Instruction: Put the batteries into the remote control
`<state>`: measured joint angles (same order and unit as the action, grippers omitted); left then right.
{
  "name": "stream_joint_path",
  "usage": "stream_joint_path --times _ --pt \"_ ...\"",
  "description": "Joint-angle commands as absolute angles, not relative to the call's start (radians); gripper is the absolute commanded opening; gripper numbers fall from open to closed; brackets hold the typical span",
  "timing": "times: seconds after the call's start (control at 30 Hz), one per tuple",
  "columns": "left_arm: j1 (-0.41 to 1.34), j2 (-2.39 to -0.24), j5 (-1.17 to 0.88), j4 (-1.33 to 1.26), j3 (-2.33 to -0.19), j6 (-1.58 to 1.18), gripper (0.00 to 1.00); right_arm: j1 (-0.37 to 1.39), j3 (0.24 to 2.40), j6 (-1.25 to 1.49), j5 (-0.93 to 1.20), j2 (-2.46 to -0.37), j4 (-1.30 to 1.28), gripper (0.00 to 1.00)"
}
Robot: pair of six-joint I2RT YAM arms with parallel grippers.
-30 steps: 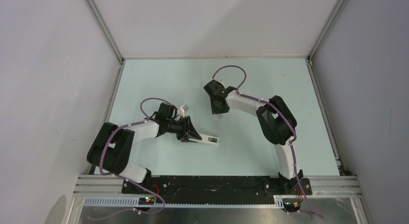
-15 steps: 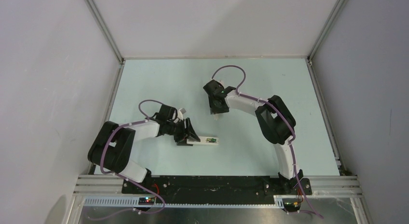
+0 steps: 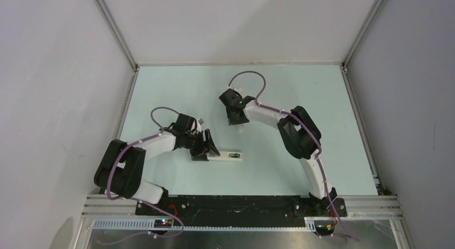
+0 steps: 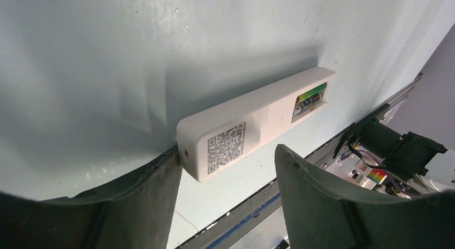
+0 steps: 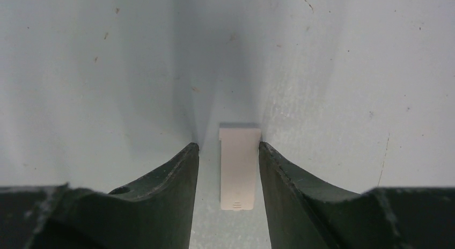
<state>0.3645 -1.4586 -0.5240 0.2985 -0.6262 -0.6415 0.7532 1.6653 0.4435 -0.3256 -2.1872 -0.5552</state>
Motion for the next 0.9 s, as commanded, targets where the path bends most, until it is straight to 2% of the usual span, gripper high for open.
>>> stream_joint_path --times 0.0,0.1,0.43,0.87 --pt "0.368 -1.456 -0.382 0.379 -0.635 -0.575 0.69 0.756 1.704 0.446 -0.351 -2.216 -0.578 0.48" --pt "0.368 -1.456 -0.371 0.394 -0.644 -0.57 0.69 0.756 1.711 0.461 -0.354 -2.221 -0.61 0.45" --pt "0.367 -1.439 -0.333 0.425 -0.66 -0.56 0.69 0.733 1.707 0.505 -0.351 -2.215 -0.649 0.44" --pt "0.367 -1.357 -0.302 0.458 -0.677 -0.555 0.69 0.725 1.707 0.499 -0.325 -2.232 -0.646 0.31"
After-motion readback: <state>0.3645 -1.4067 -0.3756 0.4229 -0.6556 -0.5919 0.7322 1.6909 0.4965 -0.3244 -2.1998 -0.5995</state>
